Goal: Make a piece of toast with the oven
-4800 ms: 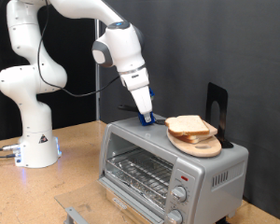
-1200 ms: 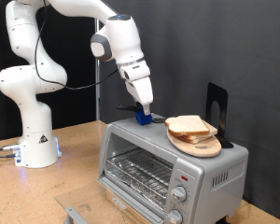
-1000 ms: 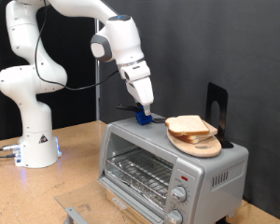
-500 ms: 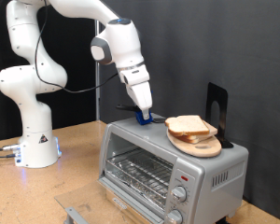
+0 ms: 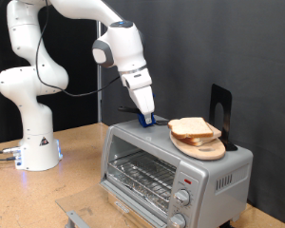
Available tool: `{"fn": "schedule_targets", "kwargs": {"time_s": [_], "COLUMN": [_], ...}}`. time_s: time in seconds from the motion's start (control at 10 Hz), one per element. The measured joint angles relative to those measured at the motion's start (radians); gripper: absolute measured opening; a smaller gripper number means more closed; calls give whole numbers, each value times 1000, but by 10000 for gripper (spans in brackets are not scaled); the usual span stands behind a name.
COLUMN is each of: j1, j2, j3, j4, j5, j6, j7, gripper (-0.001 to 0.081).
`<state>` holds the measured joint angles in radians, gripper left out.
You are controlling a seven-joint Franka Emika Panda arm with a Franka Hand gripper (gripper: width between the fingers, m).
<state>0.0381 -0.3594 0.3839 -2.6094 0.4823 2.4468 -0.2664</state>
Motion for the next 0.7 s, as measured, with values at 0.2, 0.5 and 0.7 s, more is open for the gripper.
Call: {"fn": "schedule_targets", "kwargs": {"time_s": [0.2, 0.5, 0.7], "j1": [0, -1, -1], "j2": [0, 1, 1], "j3": [0, 0, 0], "j4": [-1, -5, -5], "j5": [1, 1, 1], "j6": [0, 0, 0], "j7": [0, 0, 0], "gripper": [806, 579, 486]}}
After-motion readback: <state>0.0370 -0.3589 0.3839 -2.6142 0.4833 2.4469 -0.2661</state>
